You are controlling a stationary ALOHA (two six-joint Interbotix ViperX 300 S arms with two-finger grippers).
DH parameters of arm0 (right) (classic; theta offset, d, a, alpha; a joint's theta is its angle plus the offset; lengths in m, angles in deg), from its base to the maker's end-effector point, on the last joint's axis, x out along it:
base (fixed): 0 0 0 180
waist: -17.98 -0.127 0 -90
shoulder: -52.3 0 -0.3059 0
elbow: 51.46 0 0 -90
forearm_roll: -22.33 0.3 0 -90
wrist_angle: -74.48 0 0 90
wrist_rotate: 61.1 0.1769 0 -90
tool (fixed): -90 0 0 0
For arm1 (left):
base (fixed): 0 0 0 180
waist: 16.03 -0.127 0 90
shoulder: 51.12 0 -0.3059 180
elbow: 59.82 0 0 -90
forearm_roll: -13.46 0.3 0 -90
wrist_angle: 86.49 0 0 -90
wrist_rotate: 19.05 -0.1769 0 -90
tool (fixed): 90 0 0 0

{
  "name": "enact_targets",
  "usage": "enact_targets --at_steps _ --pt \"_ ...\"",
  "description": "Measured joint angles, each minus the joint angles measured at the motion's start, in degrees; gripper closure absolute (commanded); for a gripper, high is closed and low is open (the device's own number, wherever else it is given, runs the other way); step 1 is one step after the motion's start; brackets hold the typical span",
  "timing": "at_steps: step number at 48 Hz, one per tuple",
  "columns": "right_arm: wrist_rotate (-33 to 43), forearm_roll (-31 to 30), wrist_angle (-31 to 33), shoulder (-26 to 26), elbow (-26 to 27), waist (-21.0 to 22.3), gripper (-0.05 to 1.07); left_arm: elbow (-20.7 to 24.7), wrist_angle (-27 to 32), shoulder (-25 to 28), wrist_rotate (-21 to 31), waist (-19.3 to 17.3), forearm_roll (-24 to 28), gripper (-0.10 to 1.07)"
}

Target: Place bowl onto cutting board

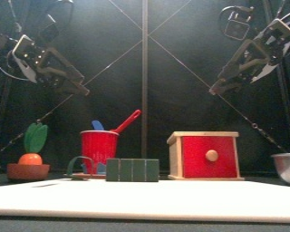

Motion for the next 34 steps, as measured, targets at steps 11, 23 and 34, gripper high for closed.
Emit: enact_targets --at_steps 11,23,34 --pt "0.26 1.93 0.44 0.09 0.18 -0.18 0.11 -0.35 0.09 0.0 0.0 -0.09 -0.09 -0.05" --pt "0.44 15.73 14.41 3.43 2.2 -0.97 0.11 -0.26 0.0 0.0 0.0 -0.09 1.23 -0.05" --pt "1.49 28.56 34.45 6.42 3.43 -0.88 0.11 0.26 0.0 0.0 -0.09 -0.09 1.58 -0.05"
